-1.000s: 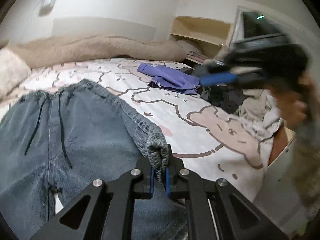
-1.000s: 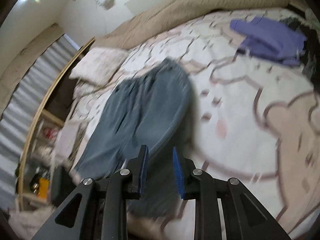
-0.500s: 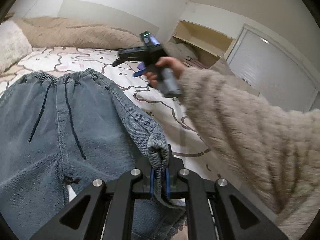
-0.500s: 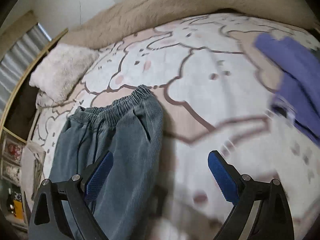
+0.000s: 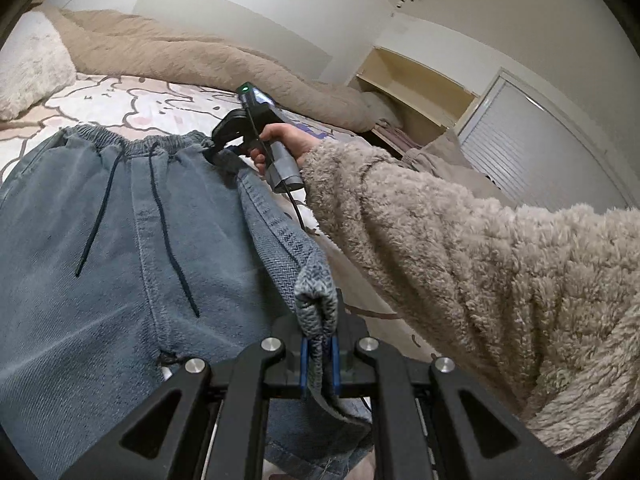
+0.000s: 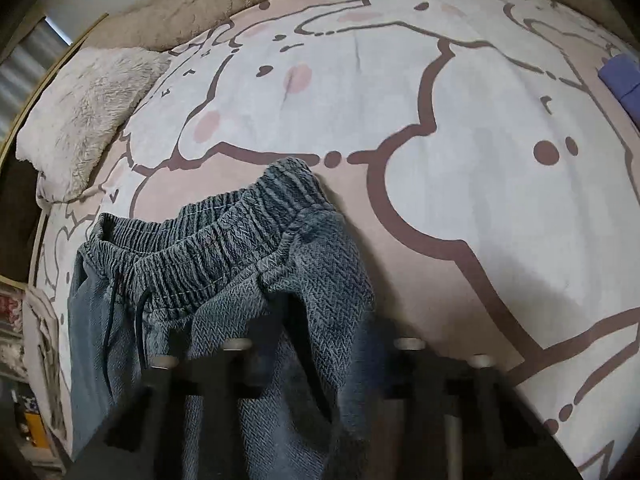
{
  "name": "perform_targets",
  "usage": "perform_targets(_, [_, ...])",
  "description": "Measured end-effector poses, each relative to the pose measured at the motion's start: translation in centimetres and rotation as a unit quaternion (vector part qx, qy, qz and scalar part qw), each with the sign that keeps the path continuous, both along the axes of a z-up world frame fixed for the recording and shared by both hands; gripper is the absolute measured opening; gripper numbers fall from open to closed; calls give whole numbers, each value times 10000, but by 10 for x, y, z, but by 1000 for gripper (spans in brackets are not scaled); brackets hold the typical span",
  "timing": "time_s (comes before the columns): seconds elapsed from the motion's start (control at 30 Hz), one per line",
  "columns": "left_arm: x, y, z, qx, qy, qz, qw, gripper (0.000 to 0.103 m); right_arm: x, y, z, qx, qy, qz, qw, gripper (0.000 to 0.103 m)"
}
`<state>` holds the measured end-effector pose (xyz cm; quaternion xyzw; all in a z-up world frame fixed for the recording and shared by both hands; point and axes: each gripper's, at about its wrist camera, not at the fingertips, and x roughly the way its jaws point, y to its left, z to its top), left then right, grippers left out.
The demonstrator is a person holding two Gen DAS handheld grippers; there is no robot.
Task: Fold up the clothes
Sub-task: 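Grasp the waistband corner with the right tool while the left tool holds the hem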
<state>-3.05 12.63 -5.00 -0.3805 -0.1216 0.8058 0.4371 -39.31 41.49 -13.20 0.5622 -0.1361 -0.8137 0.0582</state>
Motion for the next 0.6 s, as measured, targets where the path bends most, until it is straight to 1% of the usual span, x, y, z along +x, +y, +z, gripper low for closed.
perform_targets(0.1, [-2,-11,2,62,-98,112,9999,8,5,0,18,-81,209,-321,9992,15])
perform_targets(0.17, [2,-24,7,74,-72,242,9997,8,10,-2,34,-65,333,-455,9984,14])
perform_targets(0.33, [15,-66,18,166,-27,617,9980,8,16,-21,71,139,481,-628,9968,14])
perform_targets(0.47, [26,-102,25,267,-11,925,9954,8,16,-55,95,157,644,-569,9962,14])
perform_targets(0.6, [37,-145,28,378,-120,1312,9906,8,16,-96,114,176,838,-462,9953,14])
